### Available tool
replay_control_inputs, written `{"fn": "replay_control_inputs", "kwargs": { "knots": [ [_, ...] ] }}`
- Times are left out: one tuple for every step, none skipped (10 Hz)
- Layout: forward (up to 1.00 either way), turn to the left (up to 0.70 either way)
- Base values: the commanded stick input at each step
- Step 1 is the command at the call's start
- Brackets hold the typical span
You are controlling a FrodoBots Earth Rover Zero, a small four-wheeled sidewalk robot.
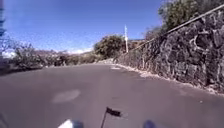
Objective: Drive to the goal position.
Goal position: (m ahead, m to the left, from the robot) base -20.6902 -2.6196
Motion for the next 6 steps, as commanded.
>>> {"fn": "replay_control_inputs", "kwargs": {
  "knots": [
    [0.70, 0.00],
    [0.70, 0.00],
    [0.70, 0.00],
    [0.70, 0.00],
    [0.70, 0.00],
    [0.70, 0.00]
  ]
}}
